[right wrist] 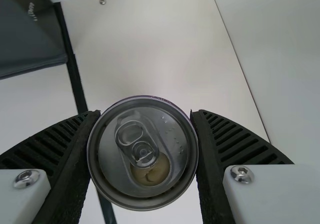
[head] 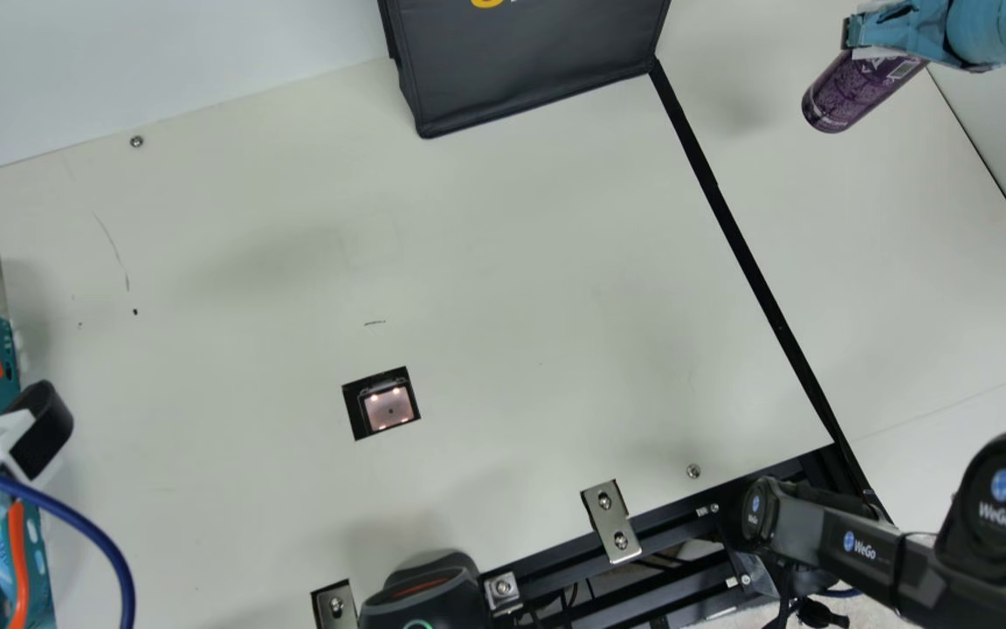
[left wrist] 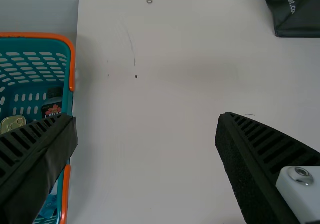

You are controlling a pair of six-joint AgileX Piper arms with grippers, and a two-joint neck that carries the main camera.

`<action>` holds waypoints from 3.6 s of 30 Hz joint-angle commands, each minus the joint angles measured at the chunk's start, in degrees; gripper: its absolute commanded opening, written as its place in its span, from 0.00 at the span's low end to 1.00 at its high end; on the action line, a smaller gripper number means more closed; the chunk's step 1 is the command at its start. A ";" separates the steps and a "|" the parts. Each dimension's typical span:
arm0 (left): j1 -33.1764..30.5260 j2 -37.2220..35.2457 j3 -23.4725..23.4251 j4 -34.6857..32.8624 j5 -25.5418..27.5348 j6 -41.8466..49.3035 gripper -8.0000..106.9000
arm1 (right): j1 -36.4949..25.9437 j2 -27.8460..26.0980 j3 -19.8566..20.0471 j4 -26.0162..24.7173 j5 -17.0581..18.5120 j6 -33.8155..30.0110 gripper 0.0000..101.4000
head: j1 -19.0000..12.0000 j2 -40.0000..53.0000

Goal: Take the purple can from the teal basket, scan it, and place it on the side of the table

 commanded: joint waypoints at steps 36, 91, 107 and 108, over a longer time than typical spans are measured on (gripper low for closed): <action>0.00 0.00 0.00 0.00 0.00 0.00 0.85 | -0.75 22.93 -13.16 -3.93 -4.43 4.95 0.20 | -1.66 -0.13; 0.00 0.00 0.00 0.00 0.00 0.00 0.85 | 2.51 -5.80 6.04 -7.00 -6.05 13.70 0.94 | -1.66 -0.13; 1.48 -9.02 -4.77 6.26 5.76 -1.88 0.85 | 13.07 -20.15 11.29 -7.86 -0.14 17.08 0.94 | -1.66 11.89; 1.59 -9.73 -5.15 6.76 6.22 -2.03 0.85 | 14.07 -21.11 11.43 -7.92 0.46 17.29 0.94 | -1.66 13.23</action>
